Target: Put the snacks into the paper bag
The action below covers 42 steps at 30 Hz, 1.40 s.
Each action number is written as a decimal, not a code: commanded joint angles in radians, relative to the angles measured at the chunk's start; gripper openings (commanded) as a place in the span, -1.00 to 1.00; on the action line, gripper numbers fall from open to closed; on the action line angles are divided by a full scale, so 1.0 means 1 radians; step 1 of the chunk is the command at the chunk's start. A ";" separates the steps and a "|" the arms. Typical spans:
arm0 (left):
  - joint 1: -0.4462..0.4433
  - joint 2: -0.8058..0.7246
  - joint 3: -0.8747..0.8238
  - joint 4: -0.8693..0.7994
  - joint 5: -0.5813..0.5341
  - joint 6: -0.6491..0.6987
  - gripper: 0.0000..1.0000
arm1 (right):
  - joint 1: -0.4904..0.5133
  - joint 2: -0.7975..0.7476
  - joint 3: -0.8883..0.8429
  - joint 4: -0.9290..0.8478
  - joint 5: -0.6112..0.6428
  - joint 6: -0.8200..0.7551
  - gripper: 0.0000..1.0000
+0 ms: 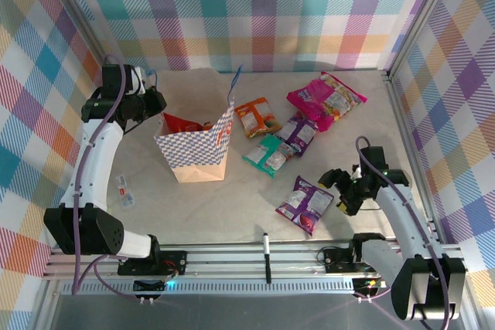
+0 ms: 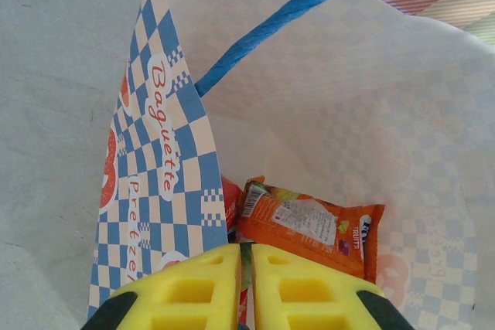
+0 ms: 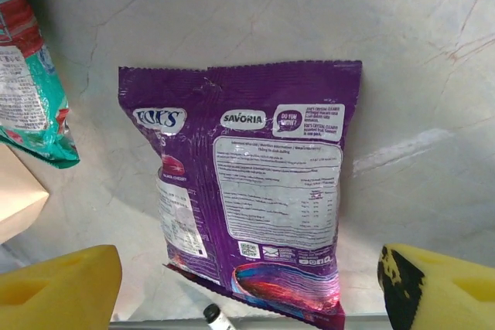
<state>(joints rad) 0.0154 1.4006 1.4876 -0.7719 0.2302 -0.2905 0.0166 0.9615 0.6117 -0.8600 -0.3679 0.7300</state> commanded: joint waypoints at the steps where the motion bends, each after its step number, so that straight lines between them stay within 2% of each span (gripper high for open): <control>1: 0.005 0.015 -0.007 -0.033 -0.017 0.015 -0.74 | -0.015 0.020 -0.025 0.053 -0.086 0.035 0.71; 8: 0.005 0.015 -0.012 -0.033 -0.020 0.016 -0.74 | -0.055 0.040 -0.082 0.121 -0.098 0.082 0.70; 18: 0.004 0.024 -0.018 -0.030 -0.020 0.017 -0.73 | -0.125 0.081 -0.124 0.165 -0.105 0.064 0.62; 22: 0.004 0.029 -0.016 -0.029 -0.017 0.017 -0.73 | -0.128 0.114 -0.133 0.217 -0.098 0.069 0.38; 31: 0.004 0.035 -0.009 -0.036 -0.023 0.019 -0.73 | -0.128 0.178 -0.119 0.255 -0.048 0.074 0.37; 42: 0.004 0.028 -0.021 -0.039 -0.040 0.021 -0.73 | -0.127 0.289 -0.116 0.361 -0.106 0.118 0.18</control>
<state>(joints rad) 0.0154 1.4212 1.4872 -0.7643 0.2222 -0.2901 -0.1059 1.2301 0.4927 -0.5732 -0.4370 0.8169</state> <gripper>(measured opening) 0.136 0.595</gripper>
